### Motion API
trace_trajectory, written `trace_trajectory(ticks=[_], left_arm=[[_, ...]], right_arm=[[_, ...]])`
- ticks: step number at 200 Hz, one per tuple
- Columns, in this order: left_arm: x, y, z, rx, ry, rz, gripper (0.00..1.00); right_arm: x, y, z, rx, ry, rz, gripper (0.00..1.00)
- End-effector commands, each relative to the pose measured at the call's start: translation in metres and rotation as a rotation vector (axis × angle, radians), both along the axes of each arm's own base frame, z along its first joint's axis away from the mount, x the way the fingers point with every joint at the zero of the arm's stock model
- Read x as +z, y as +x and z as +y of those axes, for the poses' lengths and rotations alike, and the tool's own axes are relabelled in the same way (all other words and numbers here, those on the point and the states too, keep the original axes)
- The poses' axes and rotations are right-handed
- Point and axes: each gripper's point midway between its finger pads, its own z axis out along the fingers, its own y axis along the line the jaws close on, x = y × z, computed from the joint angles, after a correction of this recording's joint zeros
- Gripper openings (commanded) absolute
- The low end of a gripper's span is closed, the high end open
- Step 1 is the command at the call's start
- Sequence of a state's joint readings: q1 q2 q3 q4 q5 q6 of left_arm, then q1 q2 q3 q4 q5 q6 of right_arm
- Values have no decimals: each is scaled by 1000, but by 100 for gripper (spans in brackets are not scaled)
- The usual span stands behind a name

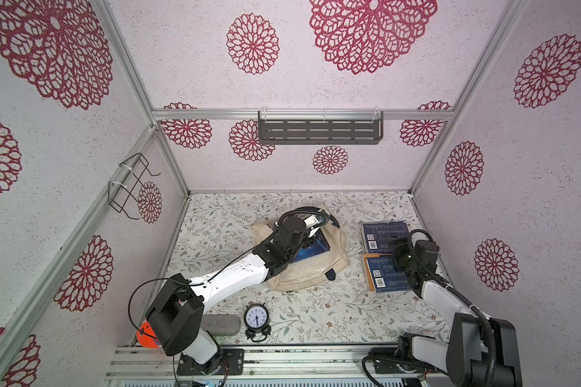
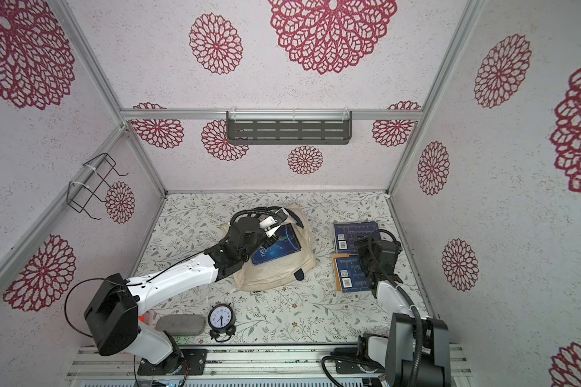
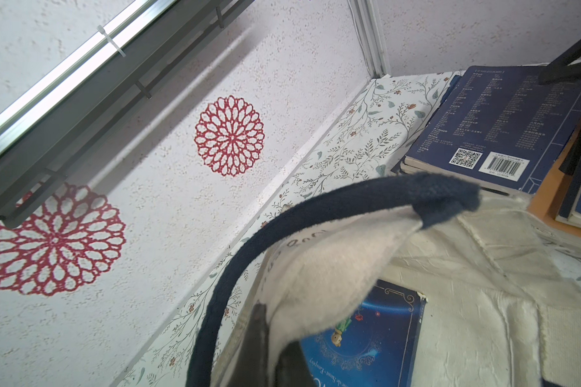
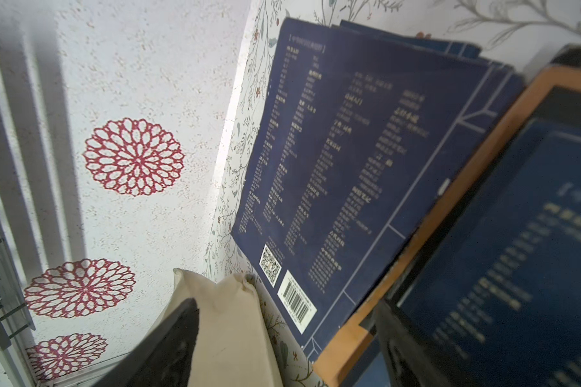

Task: Take out the books from the canvas bag
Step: Place the book on the book, then pick up the book from the canvas bag.

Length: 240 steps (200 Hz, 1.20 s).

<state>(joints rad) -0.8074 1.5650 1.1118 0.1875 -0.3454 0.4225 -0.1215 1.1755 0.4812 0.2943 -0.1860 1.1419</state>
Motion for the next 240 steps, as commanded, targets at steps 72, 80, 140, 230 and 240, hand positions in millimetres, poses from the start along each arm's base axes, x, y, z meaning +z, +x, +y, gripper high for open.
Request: trace_trajectory(ticks=[72,80,140,230,240], left_arm=[[17,3,-6,-5,-38,-23,0],[17,3,-6,-3,-39,-22,0],[19,4,-5,9,-56,-20,0],[23,4,-4,13,-76,-25,0],[26,4,-4,14,-83,-29,0]], right_arm=[[77,-31,51,134,-173,-165,86],[77,-36,60,154,-164,-170,86],[67,-67,143,327,-137,-186,85],[46,-106,245,515,-138,-209,83],[40,-108,256,532,-142,-202,83]])
